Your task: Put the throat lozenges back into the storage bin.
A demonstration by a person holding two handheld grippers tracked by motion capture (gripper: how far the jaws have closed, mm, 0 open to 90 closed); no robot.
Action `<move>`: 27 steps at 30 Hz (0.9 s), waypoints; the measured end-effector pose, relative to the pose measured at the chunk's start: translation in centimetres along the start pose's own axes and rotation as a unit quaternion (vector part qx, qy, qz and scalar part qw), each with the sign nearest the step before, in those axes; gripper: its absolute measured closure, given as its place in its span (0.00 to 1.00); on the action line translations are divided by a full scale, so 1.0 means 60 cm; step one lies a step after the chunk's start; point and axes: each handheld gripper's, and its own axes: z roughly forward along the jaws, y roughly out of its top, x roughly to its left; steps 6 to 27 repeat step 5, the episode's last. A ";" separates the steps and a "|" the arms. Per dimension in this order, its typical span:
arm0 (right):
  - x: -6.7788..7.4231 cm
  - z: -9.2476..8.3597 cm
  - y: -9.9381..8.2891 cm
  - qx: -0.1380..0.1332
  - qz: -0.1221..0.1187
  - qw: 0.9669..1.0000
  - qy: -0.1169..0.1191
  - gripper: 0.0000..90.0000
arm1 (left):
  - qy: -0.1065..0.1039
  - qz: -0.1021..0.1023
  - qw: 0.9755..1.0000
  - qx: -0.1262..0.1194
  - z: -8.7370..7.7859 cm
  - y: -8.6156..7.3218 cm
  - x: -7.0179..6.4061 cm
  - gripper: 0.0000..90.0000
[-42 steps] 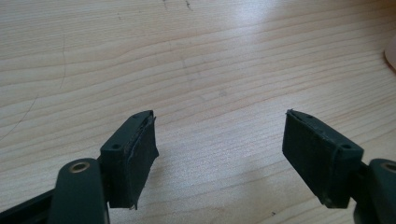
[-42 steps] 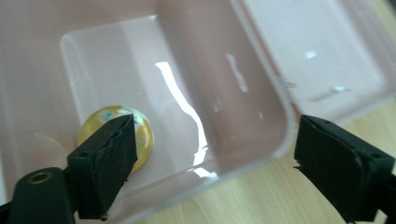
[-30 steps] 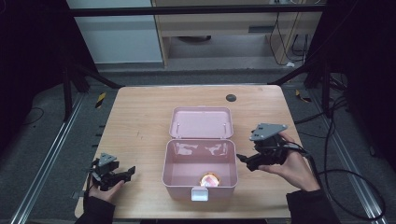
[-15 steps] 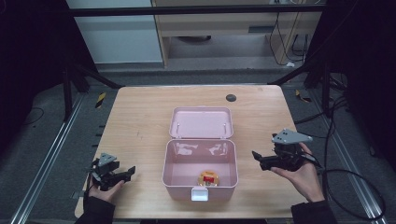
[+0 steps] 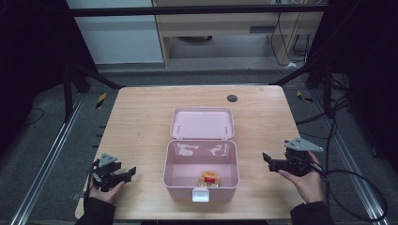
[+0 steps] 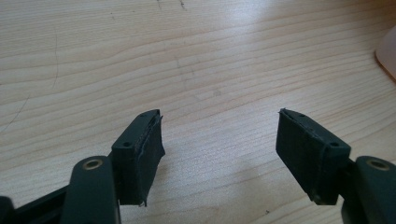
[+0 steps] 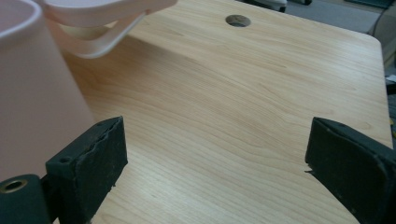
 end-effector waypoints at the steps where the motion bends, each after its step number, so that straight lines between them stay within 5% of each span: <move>1: 0.000 0.000 0.000 0.000 0.000 1.000 0.000 0.07 | 0.000 -0.001 1.000 -0.001 0.000 0.000 0.000 0.35; 4: -0.008 0.005 -0.015 0.001 0.017 1.000 -0.016 0.06 | -0.001 -0.001 1.000 -0.001 0.000 0.000 0.000 0.36; 27: -0.008 0.005 -0.015 0.001 0.017 1.000 -0.016 0.06 | -0.001 -0.001 1.000 -0.001 0.000 0.000 0.000 0.36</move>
